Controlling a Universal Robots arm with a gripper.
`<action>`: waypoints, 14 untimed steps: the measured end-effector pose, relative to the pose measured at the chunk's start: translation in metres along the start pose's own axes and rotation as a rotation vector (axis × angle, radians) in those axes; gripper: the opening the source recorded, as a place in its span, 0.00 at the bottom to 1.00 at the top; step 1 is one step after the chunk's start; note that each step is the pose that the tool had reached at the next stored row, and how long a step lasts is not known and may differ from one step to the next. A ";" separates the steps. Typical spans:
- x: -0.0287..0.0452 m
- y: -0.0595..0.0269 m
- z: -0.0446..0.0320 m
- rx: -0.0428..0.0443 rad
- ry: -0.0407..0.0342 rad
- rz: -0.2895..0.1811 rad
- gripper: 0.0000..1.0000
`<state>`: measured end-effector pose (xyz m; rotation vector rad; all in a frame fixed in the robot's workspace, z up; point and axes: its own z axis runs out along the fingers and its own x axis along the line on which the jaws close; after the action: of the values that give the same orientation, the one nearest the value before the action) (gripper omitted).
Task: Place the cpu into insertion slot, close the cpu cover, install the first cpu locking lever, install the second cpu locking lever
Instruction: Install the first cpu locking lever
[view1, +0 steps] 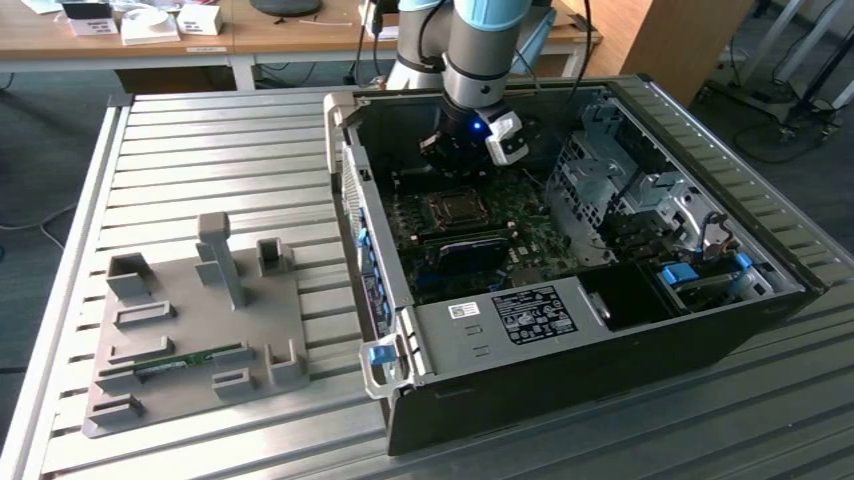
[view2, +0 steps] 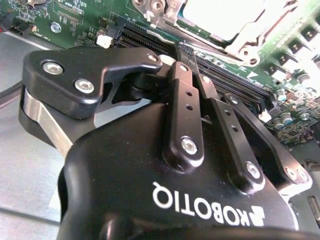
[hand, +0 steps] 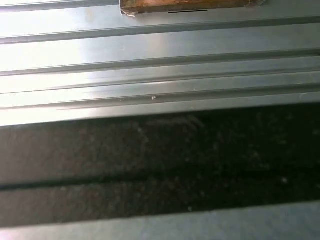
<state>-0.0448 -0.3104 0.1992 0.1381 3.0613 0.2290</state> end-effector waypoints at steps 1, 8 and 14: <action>-0.0001 0.0000 0.0000 -0.0001 -0.0001 0.000 0.11; -0.0011 -0.0029 -0.0003 0.0001 -0.0004 0.002 0.11; -0.0013 -0.0049 0.0006 0.0005 -0.0006 0.003 0.11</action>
<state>-0.0438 -0.3152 0.1979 0.1434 3.0608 0.2283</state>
